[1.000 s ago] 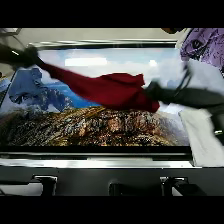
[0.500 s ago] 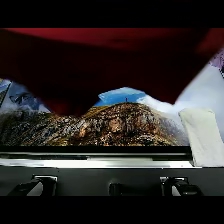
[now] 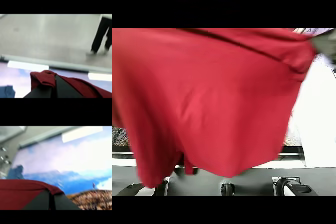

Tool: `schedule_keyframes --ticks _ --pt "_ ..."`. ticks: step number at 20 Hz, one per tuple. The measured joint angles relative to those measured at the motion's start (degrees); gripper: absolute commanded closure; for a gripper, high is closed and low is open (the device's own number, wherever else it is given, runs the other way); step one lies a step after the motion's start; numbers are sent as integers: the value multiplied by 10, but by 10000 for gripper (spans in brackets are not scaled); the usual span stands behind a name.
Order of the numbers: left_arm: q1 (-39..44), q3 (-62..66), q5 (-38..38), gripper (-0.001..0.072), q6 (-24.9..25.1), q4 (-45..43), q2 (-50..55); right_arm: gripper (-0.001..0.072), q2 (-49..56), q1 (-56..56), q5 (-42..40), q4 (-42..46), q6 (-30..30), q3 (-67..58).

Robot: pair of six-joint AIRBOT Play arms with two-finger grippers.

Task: Fold the clothes and pants, and hang the long-sleeved shirts on hangers.

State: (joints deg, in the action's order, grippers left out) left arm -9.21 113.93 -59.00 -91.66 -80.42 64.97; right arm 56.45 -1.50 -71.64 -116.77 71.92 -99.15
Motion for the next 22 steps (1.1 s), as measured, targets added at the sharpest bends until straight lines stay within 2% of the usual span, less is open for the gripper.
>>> schedule_keyframes --ticks 4,7,11,12,13,14,16,17,19,22 --pt "7 -7 3 694 34 24 172 683 169 32 -7 20 30 0" --pt "24 -9 11 693 58 37 297 683 295 57 32 52 41 0" --pt "49 -9 17 691 71 56 411 678 429 69 97 82 30 1" --pt "53 -9 11 688 72 63 430 631 452 70 105 85 25 1" --pt "57 -9 5 661 73 72 445 552 471 71 111 86 19 1" --pt "59 -9 -4 582 73 80 456 478 486 72 113 86 15 1" --pt "60 -8 -26 262 62 94 467 320 500 71 113 81 10 0" --pt "55 -6 -39 172 55 98 467 283 499 68 108 73 14 -1" --pt "38 -5 -72 170 42 108 453 283 481 54 91 58 41 -1" --pt "-5 -5 -138 170 44 116 414 283 429 14 15 47 128 -1"
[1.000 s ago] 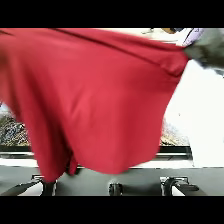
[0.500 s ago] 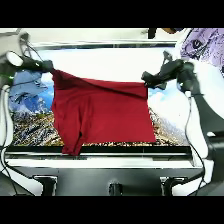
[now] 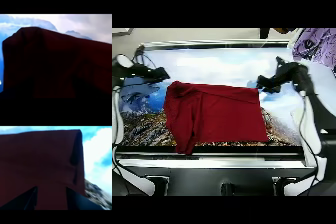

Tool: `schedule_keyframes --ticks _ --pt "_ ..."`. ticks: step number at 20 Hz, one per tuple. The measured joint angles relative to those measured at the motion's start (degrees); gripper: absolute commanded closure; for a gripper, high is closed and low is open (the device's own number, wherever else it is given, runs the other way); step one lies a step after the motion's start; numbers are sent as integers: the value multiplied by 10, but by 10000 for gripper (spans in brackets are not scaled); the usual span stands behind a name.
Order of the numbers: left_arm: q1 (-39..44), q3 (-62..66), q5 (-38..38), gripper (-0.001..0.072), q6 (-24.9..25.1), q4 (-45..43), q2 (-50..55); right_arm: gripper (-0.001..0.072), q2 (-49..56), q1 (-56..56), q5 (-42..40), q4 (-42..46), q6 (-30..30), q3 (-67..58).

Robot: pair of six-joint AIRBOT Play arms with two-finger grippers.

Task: Fold the clothes and pants, and hang the long-sleeved shirts on hangers.

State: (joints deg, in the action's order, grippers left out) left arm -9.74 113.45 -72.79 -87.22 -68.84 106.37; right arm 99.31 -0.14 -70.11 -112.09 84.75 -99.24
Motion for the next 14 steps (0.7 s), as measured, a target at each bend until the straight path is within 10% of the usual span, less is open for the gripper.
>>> schedule_keyframes --ticks 3,14 --pt "-50 -43 -61 171 7 12 -54 168 -61 -60 -82 -21 69 40" --pt "-134 -487 -18 172 7 33 -320 169 -212 -146 -75 -65 167 460"
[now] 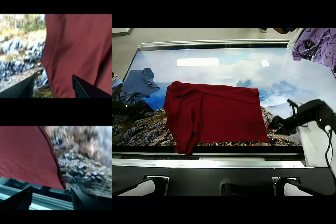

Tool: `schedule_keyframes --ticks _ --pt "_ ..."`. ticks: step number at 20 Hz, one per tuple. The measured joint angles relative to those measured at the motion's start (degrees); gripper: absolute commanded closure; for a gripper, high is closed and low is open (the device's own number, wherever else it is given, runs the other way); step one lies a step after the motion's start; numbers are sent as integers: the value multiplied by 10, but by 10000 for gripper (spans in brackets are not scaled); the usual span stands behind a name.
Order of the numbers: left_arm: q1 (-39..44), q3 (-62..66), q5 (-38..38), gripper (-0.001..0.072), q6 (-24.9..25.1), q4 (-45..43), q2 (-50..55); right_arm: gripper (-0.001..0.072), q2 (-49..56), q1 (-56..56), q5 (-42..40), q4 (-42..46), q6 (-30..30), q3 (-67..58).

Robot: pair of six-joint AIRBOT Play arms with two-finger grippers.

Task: Fold the clothes and pants, and hang the long-sleeved shirts on hangers.

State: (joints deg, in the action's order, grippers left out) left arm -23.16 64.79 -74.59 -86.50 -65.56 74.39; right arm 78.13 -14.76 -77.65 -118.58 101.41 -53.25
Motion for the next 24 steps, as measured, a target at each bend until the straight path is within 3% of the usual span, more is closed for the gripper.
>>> schedule_keyframes --ticks 8,9,10,12,13,24 --pt "-3 -47 7 170 4 -9 -23 174 2 -2 56 -72 36 101" --pt "-3 -52 7 170 4 -9 -23 206 3 -3 57 -83 37 111" --pt "-3 -58 7 170 4 -9 -23 309 4 -3 58 -92 40 120" --pt "-3 -80 9 170 4 -5 -24 628 5 -3 73 -94 46 132" --pt "-3 -95 11 169 7 2 -24 665 6 -3 87 -98 49 136" --pt "49 -275 64 170 131 161 -24 684 -21 -2 115 -138 59 144"
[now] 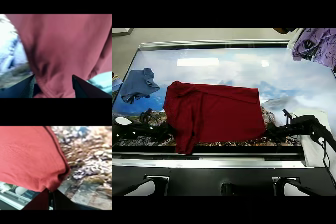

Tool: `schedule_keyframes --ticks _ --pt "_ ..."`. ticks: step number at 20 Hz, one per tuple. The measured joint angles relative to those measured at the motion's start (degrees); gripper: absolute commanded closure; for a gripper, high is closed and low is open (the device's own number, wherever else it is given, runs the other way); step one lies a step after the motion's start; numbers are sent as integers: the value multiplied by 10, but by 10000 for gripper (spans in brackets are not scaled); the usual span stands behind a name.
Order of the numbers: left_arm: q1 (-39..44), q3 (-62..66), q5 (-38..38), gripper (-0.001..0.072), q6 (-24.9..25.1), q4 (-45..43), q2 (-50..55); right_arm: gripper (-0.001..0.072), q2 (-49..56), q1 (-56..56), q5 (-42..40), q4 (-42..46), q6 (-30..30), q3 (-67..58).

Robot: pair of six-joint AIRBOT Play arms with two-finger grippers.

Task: Fold the clothes and pants, and hang the long-sleeved shirts on hangers.

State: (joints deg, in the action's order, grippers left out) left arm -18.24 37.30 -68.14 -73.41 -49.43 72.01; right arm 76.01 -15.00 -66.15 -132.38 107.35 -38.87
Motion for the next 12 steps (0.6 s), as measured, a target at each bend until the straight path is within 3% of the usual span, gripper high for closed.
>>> schedule_keyframes --ticks 6,7,8,9,10,12 --pt "66 -25 19 174 8 14 8 684 -14 0 -7 -3 -13 0" --pt "75 -26 19 206 8 17 11 684 -15 0 -11 -3 -15 0" --pt "84 -26 19 346 8 18 13 685 -17 0 -16 -4 -16 0" --pt "91 -27 23 626 8 17 14 685 -20 0 -21 -4 -19 0" --pt "96 -28 23 693 8 19 16 685 -24 0 -24 -4 -19 0" --pt "101 -26 24 695 9 33 16 686 -39 0 -27 -9 -24 0"
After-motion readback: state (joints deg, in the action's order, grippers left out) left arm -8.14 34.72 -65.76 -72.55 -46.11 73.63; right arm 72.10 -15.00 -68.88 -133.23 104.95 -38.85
